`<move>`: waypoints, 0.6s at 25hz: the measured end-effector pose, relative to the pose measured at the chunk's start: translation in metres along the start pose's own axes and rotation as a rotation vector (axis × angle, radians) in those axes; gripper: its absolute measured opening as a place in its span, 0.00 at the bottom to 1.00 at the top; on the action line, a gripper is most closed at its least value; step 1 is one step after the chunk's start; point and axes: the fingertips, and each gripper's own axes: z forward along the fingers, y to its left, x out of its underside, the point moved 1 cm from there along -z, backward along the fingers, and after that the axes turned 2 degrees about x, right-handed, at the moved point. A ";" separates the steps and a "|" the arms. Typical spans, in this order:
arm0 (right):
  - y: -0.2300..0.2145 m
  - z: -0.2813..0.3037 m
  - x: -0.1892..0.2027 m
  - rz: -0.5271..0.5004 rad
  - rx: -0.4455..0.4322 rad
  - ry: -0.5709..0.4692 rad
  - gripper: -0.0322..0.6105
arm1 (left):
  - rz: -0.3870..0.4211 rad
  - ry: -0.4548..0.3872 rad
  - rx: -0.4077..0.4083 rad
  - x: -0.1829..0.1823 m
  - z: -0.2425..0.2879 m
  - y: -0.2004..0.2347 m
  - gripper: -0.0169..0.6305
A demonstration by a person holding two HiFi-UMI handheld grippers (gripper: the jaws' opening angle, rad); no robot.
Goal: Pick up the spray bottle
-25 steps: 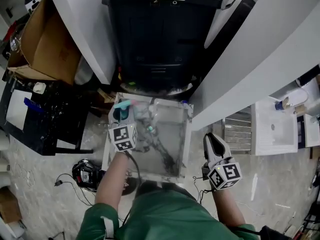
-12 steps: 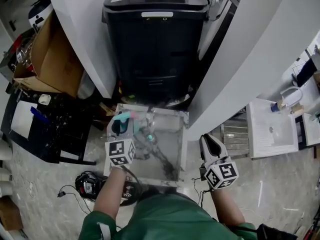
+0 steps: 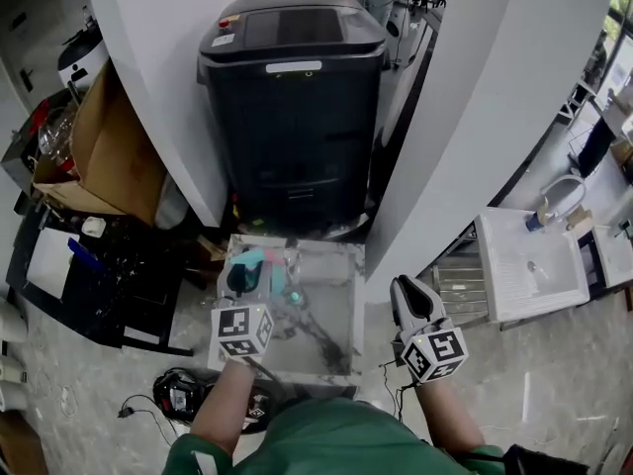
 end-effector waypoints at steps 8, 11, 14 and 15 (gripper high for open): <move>-0.003 -0.005 -0.015 0.010 0.005 -0.047 0.12 | 0.018 -0.014 0.097 -0.028 -0.012 -0.035 0.27; -0.003 -0.006 -0.019 0.007 0.005 -0.059 0.12 | 0.002 -0.010 0.130 -0.035 -0.016 -0.044 0.26; -0.004 -0.005 -0.025 0.012 0.006 -0.067 0.12 | -0.010 -0.019 0.157 -0.044 -0.019 -0.050 0.26; -0.003 -0.005 -0.027 0.013 0.006 -0.071 0.12 | -0.010 -0.024 0.162 -0.047 -0.020 -0.051 0.26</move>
